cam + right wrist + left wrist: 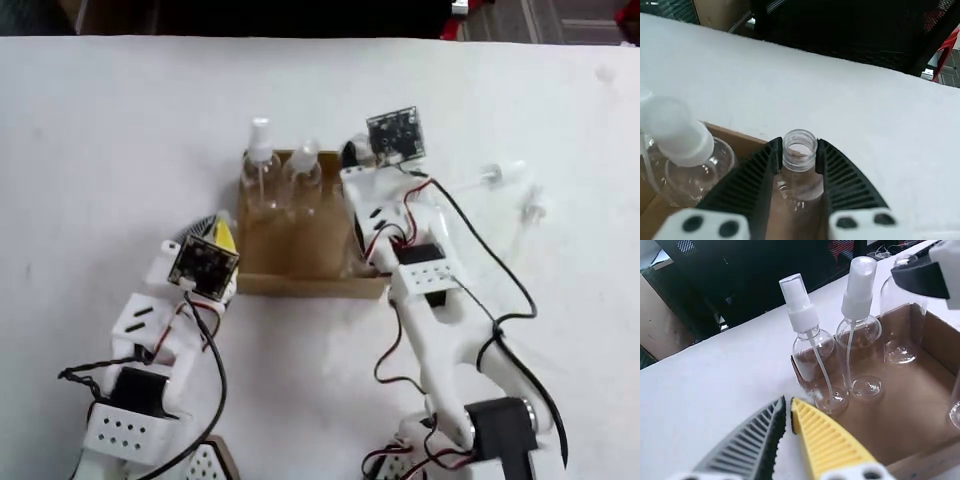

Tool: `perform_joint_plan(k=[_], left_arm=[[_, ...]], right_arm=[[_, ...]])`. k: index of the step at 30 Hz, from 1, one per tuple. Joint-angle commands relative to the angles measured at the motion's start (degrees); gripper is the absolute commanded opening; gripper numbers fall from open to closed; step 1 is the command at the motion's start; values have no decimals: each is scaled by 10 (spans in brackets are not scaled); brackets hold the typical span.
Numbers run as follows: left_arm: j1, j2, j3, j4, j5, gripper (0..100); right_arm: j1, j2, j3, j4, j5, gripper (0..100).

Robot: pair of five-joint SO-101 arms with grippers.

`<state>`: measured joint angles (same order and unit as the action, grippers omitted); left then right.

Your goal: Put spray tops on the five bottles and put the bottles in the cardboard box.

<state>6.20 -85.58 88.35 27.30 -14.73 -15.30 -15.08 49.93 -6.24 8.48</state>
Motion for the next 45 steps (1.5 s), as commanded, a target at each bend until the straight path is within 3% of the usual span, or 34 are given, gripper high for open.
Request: perform_joint_plan(k=[1, 9, 16, 18, 23, 27, 30, 37, 45], left_arm=[[10, -12, -4, -14, 1, 24], [10, -12, -4, -14, 1, 24], [10, -12, -4, -14, 1, 24], [10, -12, -4, -14, 1, 24], [10, -12, -1, -15, 1, 24], [10, -12, 0, -15, 1, 24], [10, -12, 0, -15, 1, 24], [10, -12, 1, -15, 1, 24], [10, -12, 1, -15, 1, 24]], right_arm=[[-17, 7, -17, -13, 36, 26], [-29, -22, -17, 33, 36, 167], [-22, -69, -26, 60, 36, 180], [-7, -105, -57, 121, 27, 180], [85, -158, -239, 376, -82, 180], [145, -157, -386, 582, -62, 180], [169, -152, -422, 666, -9, 179], [192, -1, -481, 763, 25, 180], [145, 275, -643, 831, 66, 176]])
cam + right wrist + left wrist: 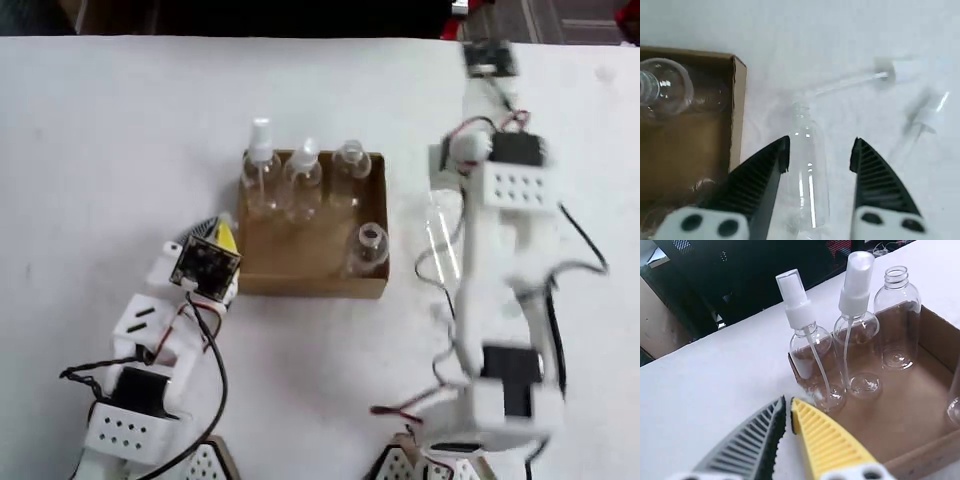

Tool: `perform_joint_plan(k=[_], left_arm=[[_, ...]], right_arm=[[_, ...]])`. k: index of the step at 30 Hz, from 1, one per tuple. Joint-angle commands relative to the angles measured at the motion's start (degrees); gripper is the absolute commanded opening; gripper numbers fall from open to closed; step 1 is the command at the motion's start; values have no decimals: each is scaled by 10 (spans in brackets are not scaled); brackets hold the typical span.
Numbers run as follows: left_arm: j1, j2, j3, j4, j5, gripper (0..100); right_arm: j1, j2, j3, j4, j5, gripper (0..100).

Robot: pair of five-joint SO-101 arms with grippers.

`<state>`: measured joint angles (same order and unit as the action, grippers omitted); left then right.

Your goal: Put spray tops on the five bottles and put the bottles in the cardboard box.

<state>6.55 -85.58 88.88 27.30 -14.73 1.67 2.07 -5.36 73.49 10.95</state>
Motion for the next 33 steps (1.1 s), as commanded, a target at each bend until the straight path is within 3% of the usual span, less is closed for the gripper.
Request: perform_joint_plan(k=[1, 9, 28, 33], left_arm=[[7, -12, -4, -15, 1, 24], [7, -12, -4, -15, 1, 24], [7, -12, -4, -15, 1, 24], [7, -12, -4, -15, 1, 24]], right_arm=[[-24, 132, -109, 43, 47, 176], [-15, 286, -235, 90, 51, 176], [-11, 421, -353, 91, 53, 174], [-7, 420, -353, 89, 53, 75]])
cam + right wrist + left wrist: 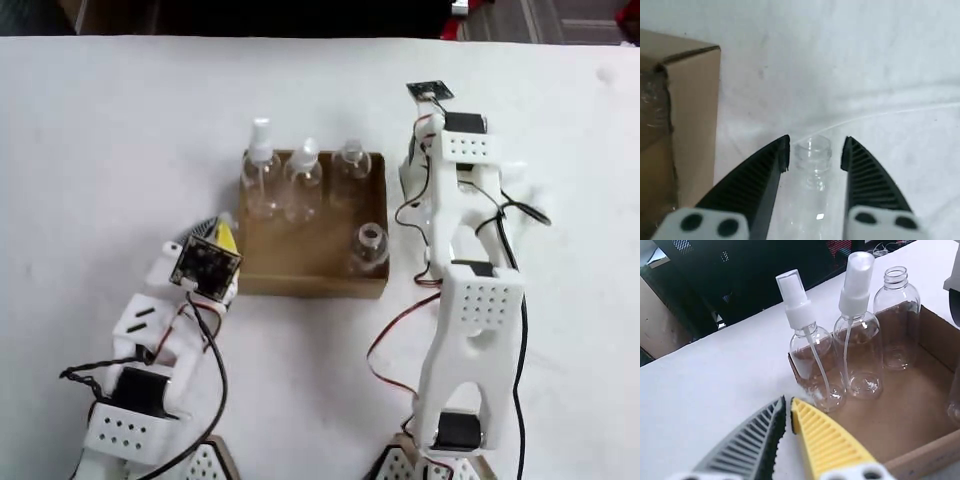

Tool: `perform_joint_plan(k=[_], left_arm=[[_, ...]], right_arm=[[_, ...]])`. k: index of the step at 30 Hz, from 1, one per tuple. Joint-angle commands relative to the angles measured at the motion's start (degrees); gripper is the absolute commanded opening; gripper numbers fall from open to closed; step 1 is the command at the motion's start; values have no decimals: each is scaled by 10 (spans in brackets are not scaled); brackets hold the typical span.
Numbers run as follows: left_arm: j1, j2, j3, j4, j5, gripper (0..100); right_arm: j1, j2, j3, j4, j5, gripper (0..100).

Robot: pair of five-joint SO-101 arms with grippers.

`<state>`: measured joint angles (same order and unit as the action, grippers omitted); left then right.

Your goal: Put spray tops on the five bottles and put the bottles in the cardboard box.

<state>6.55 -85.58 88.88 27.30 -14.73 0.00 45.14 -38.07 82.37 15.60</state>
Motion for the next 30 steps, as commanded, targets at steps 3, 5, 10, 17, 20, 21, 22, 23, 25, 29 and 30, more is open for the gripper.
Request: perform_joint_plan(k=[3, 5, 10, 17, 20, 21, 22, 23, 25, 29, 30], left_arm=[[7, -12, -4, -15, 1, 24], [7, -12, -4, -15, 1, 24], [7, -12, -4, -15, 1, 24], [7, -13, -11, -9, 14, 55], [7, -13, -14, -7, 87, 164], [7, -13, -16, -1, 111, 198], [7, -13, -23, 11, 127, 221], [6, -13, -33, 28, 135, 226], [7, -13, -60, 70, 136, 221], [7, -13, -105, 136, 138, 225], [7, -13, -113, 146, 139, 225]], right_arm=[[14, -13, -25, 3, 6, 66], [15, -17, -27, 4, 6, 63], [26, -64, -52, 36, 5, 62], [58, -153, -126, 113, 4, 62], [65, -189, -149, 142, 2, 62], [65, -204, -157, 150, 2, 62], [65, -219, -164, 158, 2, 62], [63, -236, -168, 160, 2, 61], [62, -276, -168, 161, 1, 45], [52, -357, -167, 163, 1, 22], [51, -377, -166, 164, 1, 23]])
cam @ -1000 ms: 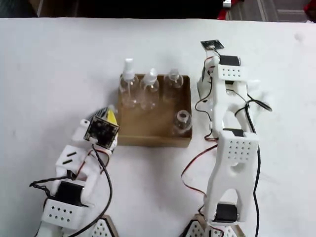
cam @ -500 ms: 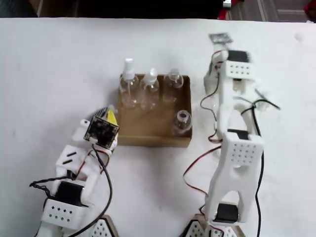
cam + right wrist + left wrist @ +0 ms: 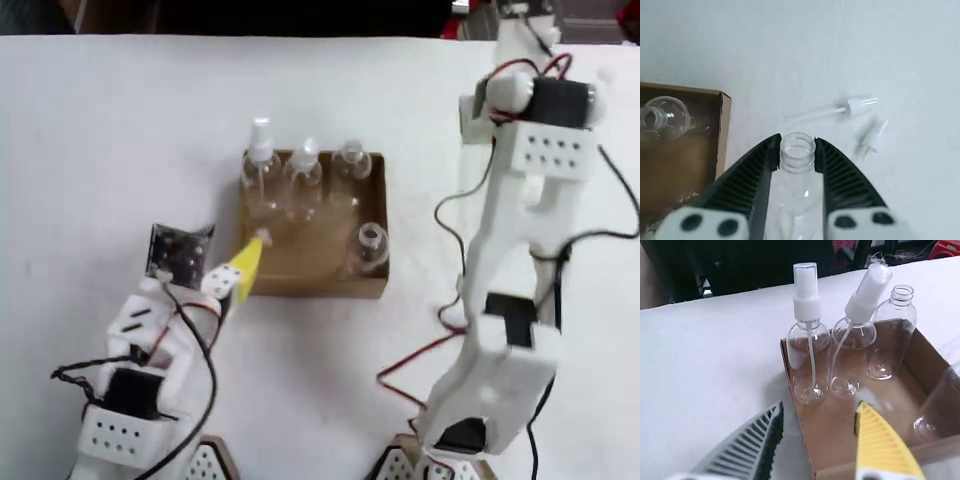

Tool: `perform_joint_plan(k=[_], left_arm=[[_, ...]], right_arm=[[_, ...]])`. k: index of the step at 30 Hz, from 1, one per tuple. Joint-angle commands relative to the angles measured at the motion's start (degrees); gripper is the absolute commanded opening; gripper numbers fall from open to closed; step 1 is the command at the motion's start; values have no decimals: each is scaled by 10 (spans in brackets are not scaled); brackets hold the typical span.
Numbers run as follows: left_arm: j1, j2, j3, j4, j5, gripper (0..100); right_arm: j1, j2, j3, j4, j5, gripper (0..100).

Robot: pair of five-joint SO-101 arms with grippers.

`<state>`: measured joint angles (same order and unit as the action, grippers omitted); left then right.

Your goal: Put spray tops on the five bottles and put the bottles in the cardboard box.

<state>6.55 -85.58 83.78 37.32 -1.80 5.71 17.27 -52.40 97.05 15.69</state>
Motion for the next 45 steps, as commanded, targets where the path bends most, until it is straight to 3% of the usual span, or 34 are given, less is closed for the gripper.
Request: perform_joint_plan(k=[1, 6, 12, 16, 19, 26, 29, 36, 45], left_arm=[[7, -13, -68, 53, 10, 225], [44, -13, -102, 100, 9, 227], [65, -13, -185, 193, 9, 282], [65, -13, -226, 233, 9, 300], [44, -13, -236, 235, 5, 301], [-150, -13, -219, 242, 7, 298], [-203, -13, -178, 238, 8, 298], [-206, -13, -58, 158, 18, 298], [-202, -13, -43, 150, 21, 298]], right_arm=[[-10, -116, -19, 17, -1, 23], [-70, -205, 54, 17, -8, 23], [-205, -325, 149, 14, -80, 23], [-296, -378, 213, -41, -105, 23], [-341, -402, 303, -122, -129, 23], [-388, -473, 581, -364, -130, 23], [-390, -516, 712, -487, -129, 23], [-391, -596, 1004, -787, -129, 23], [-402, -615, 1204, -1000, -129, 23]])
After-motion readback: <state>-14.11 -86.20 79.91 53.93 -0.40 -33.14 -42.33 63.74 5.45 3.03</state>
